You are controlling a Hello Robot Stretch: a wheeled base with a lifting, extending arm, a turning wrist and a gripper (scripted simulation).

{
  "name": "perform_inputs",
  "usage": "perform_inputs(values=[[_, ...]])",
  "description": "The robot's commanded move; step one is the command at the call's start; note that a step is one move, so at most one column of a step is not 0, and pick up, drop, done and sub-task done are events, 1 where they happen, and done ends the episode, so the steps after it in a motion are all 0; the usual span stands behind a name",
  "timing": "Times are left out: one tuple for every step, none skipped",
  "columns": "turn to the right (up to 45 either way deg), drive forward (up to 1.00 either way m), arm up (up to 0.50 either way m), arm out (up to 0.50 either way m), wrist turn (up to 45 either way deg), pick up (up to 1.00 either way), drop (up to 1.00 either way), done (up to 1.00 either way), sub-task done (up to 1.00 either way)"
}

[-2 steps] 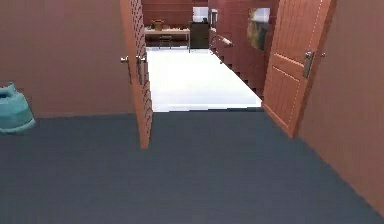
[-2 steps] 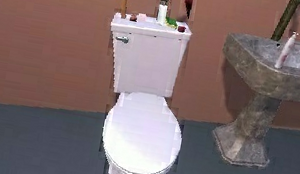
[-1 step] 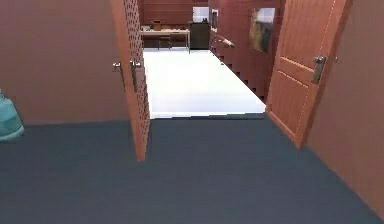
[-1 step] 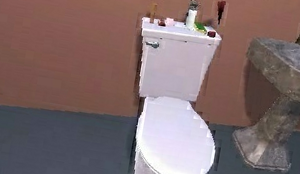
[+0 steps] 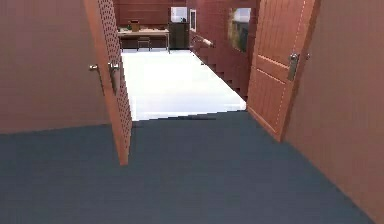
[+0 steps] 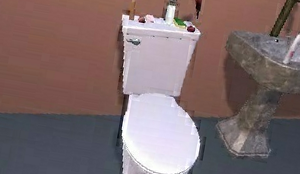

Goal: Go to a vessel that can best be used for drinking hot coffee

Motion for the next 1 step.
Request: perform_inputs(values=[[0.0, 1.00, 0.00, 0.00, 0.0, 0.00, 0.00, 0.00, 0.00]])
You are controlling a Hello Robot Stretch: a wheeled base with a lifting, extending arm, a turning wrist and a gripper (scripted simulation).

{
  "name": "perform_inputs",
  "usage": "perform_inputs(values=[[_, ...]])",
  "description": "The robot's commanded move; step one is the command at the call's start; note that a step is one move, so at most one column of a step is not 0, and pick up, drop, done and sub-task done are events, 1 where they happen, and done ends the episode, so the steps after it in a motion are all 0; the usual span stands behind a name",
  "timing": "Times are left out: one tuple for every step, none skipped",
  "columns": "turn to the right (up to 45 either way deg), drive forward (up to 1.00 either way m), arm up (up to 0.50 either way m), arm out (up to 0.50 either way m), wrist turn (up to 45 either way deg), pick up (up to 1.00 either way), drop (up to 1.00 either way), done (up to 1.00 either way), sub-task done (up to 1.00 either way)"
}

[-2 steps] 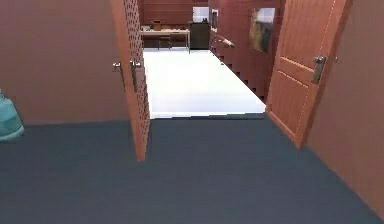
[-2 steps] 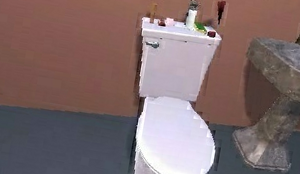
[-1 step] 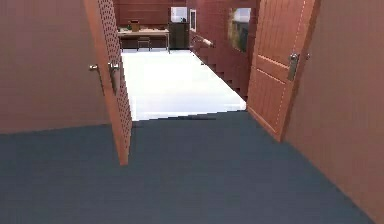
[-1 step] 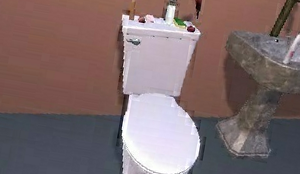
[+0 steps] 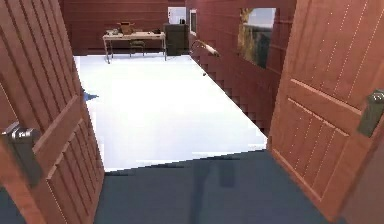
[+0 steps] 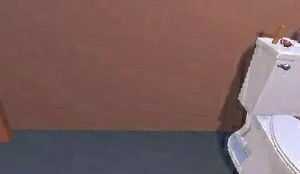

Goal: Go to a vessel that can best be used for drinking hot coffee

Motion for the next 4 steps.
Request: perform_inputs(values=[[6.0, 0.00, 0.00, 0.00, 0.0, 0.00, 0.00, 0.00, 0.00], [0.0, 0.70, 0.00, 0.00, 0.0, 0.00, 0.00, 0.00, 0.00], [-18.0, 0.00, 0.00, 0.00, 0.0, 0.00, 0.00, 0.00, 0.00], [0.0, 1.00, 0.00, 0.00, 0.0, 0.00, 0.00, 0.00, 0.00]])
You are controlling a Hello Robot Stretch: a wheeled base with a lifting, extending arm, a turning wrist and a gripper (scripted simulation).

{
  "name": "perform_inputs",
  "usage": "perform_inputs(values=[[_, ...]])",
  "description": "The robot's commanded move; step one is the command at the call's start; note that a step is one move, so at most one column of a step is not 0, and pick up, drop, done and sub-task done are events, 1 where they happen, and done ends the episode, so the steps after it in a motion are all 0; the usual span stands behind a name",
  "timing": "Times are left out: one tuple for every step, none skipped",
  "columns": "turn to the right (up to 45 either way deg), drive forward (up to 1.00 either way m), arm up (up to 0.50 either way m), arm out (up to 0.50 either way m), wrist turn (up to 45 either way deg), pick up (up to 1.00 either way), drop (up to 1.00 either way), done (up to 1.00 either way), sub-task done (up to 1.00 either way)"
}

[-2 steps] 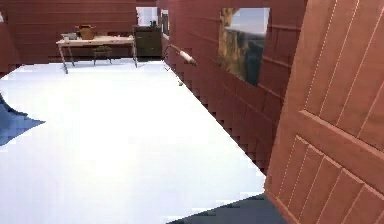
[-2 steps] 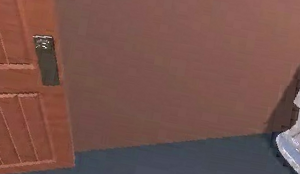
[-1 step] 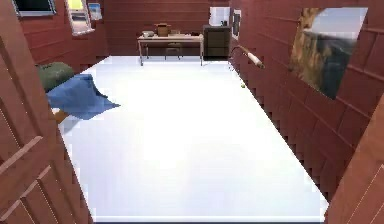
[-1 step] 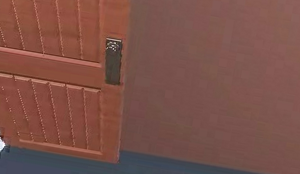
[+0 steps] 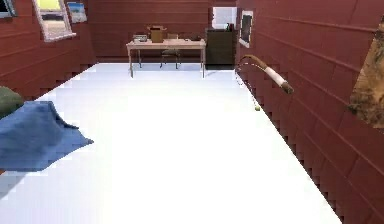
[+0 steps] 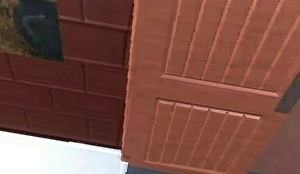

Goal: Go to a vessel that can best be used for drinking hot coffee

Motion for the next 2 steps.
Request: perform_inputs(values=[[0.0, 0.20, 0.00, 0.00, 0.0, 0.00, 0.00, 0.00, 0.00], [-6.0, 0.00, 0.00, 0.00, 0.0, 0.00, 0.00, 0.00, 0.00]])
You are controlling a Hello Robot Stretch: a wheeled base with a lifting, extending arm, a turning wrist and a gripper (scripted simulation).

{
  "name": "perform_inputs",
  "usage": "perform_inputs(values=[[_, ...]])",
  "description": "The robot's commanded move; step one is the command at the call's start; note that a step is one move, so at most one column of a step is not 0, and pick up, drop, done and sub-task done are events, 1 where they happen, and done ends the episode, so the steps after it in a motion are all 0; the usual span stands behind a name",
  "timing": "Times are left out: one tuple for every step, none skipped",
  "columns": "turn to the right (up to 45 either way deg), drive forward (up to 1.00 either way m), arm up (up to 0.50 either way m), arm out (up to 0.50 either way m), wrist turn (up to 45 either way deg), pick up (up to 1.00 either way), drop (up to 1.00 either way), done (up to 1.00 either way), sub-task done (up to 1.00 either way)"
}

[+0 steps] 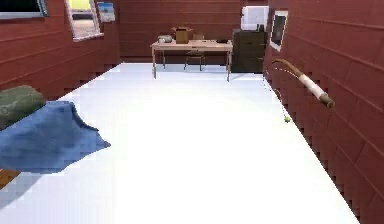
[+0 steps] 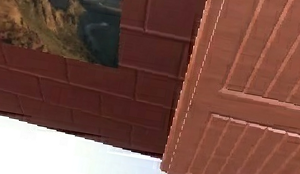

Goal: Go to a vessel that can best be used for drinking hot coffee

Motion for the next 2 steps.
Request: perform_inputs(values=[[0.0, 1.00, 0.00, 0.00, 0.0, 0.00, 0.00, 0.00, 0.00], [0.0, 1.00, 0.00, 0.00, 0.0, 0.00, 0.00, 0.00, 0.00]])
